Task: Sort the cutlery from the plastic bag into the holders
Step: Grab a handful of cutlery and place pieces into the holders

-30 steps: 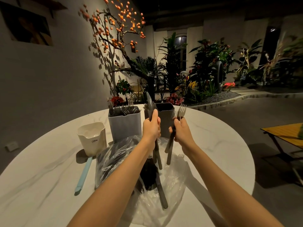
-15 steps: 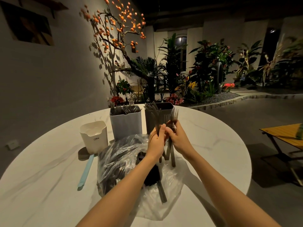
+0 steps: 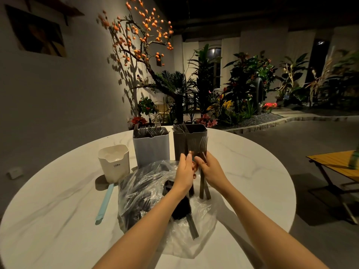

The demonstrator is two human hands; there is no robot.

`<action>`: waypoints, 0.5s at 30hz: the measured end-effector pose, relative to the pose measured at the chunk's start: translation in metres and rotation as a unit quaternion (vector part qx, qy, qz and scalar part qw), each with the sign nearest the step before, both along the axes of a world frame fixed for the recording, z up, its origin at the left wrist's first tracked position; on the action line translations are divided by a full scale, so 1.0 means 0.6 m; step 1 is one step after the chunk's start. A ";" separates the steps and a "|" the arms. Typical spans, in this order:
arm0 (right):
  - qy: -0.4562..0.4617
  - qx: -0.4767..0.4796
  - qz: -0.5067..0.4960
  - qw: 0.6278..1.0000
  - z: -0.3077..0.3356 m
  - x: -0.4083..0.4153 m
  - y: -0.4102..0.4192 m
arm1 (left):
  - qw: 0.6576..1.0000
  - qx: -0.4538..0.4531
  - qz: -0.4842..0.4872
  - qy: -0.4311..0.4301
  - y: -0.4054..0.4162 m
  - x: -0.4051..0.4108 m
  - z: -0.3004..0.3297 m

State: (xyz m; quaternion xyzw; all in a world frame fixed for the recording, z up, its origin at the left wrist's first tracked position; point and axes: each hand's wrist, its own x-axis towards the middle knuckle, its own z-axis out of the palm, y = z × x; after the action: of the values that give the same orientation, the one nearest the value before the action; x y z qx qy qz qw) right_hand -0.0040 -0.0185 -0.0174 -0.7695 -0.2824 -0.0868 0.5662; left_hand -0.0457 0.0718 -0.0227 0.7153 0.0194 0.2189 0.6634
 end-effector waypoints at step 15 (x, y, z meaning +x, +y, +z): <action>0.005 -0.064 -0.034 0.997 0.060 0.034 0.001 | 0.997 0.062 0.027 0.022 0.000 0.033 0.075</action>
State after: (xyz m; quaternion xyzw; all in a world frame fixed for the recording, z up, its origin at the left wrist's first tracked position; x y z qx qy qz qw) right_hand 0.0166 -0.0177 0.0188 -0.8139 -0.2578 -0.0836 0.5140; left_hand -0.0259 0.0720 0.0223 0.7585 0.0398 0.2221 0.6113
